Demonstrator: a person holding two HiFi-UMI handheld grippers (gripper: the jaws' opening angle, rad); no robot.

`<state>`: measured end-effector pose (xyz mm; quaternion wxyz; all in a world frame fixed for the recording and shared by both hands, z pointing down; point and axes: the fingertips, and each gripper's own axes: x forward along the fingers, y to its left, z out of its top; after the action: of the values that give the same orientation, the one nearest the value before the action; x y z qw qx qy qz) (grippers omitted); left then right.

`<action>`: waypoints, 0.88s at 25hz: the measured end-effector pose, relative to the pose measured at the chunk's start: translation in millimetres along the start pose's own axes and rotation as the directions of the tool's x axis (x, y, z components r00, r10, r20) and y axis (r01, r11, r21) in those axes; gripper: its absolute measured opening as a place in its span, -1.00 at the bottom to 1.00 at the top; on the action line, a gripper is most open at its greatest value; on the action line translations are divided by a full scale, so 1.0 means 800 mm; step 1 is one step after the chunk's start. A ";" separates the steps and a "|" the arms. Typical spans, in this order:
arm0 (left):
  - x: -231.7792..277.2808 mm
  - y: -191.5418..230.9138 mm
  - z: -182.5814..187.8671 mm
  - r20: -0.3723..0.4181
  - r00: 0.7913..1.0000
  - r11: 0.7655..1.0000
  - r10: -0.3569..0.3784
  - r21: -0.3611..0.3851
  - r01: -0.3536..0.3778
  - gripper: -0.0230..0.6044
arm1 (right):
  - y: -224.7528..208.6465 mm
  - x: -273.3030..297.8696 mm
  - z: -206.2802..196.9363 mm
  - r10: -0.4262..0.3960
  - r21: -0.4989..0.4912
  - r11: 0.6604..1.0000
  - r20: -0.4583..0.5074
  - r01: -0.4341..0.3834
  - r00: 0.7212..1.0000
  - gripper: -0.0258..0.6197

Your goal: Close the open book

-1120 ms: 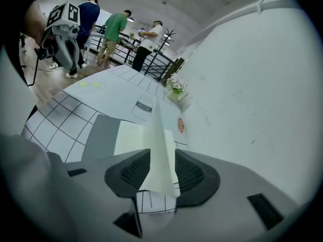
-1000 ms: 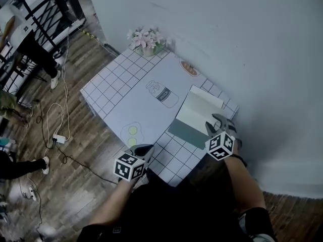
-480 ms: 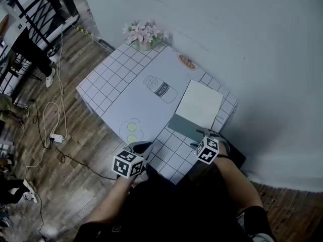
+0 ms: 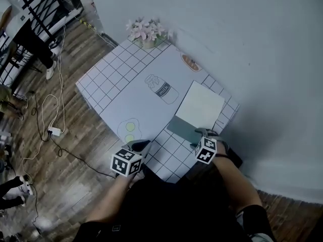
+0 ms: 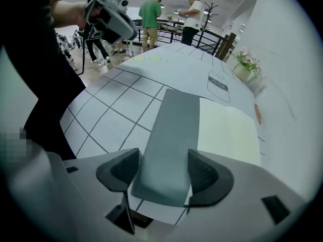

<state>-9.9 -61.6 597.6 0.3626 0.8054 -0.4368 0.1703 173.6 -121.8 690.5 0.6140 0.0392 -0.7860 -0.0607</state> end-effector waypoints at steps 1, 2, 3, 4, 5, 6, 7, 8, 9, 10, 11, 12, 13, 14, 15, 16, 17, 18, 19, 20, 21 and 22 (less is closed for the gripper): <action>0.003 -0.001 0.002 0.003 1.000 1.000 0.001 -0.003 -0.001 -0.90 | -0.001 -0.002 -0.002 -0.012 -0.010 1.000 0.002 0.012 1.000 -0.02; 0.005 -0.002 0.005 0.006 1.000 1.000 0.003 -0.006 -0.003 -0.90 | -0.003 -0.005 -0.005 -0.024 -0.003 1.000 0.006 0.024 1.000 -0.02; 0.008 -0.003 0.007 0.008 1.000 1.000 0.005 -0.007 -0.005 -0.90 | -0.004 -0.008 -0.011 -0.030 0.025 0.999 0.011 0.030 0.999 -0.02; 0.011 -0.003 0.010 0.009 1.000 1.000 0.008 -0.007 -0.008 -0.90 | -0.006 -0.012 -0.018 -0.029 0.069 0.997 0.015 0.028 0.999 -0.02; 0.014 -0.002 0.014 0.009 1.000 1.000 0.012 -0.006 -0.012 -0.90 | -0.008 -0.016 -0.027 -0.027 0.117 0.993 0.016 0.025 0.999 -0.02; 0.017 -0.001 0.017 0.008 1.000 1.000 0.013 -0.005 -0.013 -0.90 | -0.010 -0.019 -0.038 -0.032 0.160 0.987 0.013 0.029 0.999 -0.02; 0.020 -0.001 0.020 0.005 1.000 1.000 0.013 -0.003 -0.013 -0.90 | -0.012 -0.022 -0.050 -0.040 0.195 0.980 0.008 0.038 0.999 -0.02; 0.024 -0.003 0.021 0.002 1.000 1.000 0.011 0.001 -0.011 -0.90 | -0.012 -0.023 -0.062 -0.050 0.228 0.973 0.003 0.048 0.999 -0.02; 0.029 -0.005 0.022 -0.003 1.000 1.000 0.007 0.006 -0.007 -0.90 | -0.013 -0.025 -0.073 -0.057 0.260 0.964 0.001 0.055 0.998 -0.02; 0.033 -0.008 0.024 -0.008 1.000 1.000 0.003 0.012 -0.003 -0.90 | -0.014 -0.025 -0.083 -0.061 0.292 0.955 0.003 0.057 0.998 -0.02; 0.038 -0.010 0.026 -0.013 1.000 1.000 -0.001 0.019 0.001 -0.90 | -0.016 -0.025 -0.090 -0.061 0.326 0.944 0.009 0.055 0.998 -0.02; 0.042 -0.012 0.028 -0.018 1.000 1.000 -0.005 0.028 0.005 -0.90 | -0.018 -0.025 -0.094 -0.060 0.358 0.932 0.019 0.049 0.998 -0.02; 0.045 -0.013 0.031 -0.023 1.000 0.999 -0.008 0.037 0.009 -0.90 | -0.020 -0.025 -0.095 -0.057 0.387 0.921 0.032 0.040 0.998 -0.02; 0.048 -0.015 0.033 -0.030 0.999 0.999 -0.012 0.046 0.014 -0.90 | -0.022 -0.024 -0.096 -0.053 0.412 0.911 0.045 0.030 0.998 -0.02; 0.051 -0.016 0.034 -0.036 0.999 0.998 -0.016 0.052 0.018 -0.90 | -0.022 -0.024 -0.097 -0.048 0.433 0.901 0.055 0.019 0.997 -0.02; 0.053 -0.018 0.035 -0.042 0.999 0.998 -0.019 0.056 0.022 -0.90 | -0.022 -0.023 -0.098 -0.040 0.454 0.891 0.061 0.008 0.997 -0.02; 0.055 -0.019 0.034 -0.048 0.999 0.998 -0.022 0.059 0.025 -0.90 | -0.021 -0.022 -0.100 -0.030 0.477 0.879 0.065 -0.005 0.997 -0.02; 0.057 -0.021 0.034 -0.054 0.998 0.998 -0.025 0.062 0.029 -0.90 | -0.020 -0.021 -0.103 -0.019 0.501 0.865 0.071 -0.019 0.997 -0.01; 0.058 -0.022 0.034 -0.059 0.998 0.997 -0.028 0.064 0.031 -0.90 | -0.020 -0.020 -0.106 -0.009 0.527 0.849 0.079 -0.034 0.997 -0.01; 0.060 -0.023 0.034 -0.064 0.998 0.997 -0.029 0.067 0.034 -0.90 | -0.022 -0.019 -0.107 -0.002 0.551 0.833 0.090 -0.048 0.996 -0.01; 0.060 -0.024 0.033 -0.068 0.997 0.997 -0.031 0.068 0.035 -0.90 | -0.024 -0.019 -0.108 0.002 0.570 0.820 0.101 -0.059 0.995 -0.01; 0.061 -0.025 0.032 -0.072 0.997 0.997 -0.032 0.069 0.037 -0.90 | -0.025 -0.019 -0.108 0.006 0.580 0.812 0.110 -0.069 0.994 -0.01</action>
<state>32.6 -101.8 600.2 0.3524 0.8184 -0.4035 0.2078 261.1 -143.4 693.7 0.5323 0.2067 -0.7980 0.1929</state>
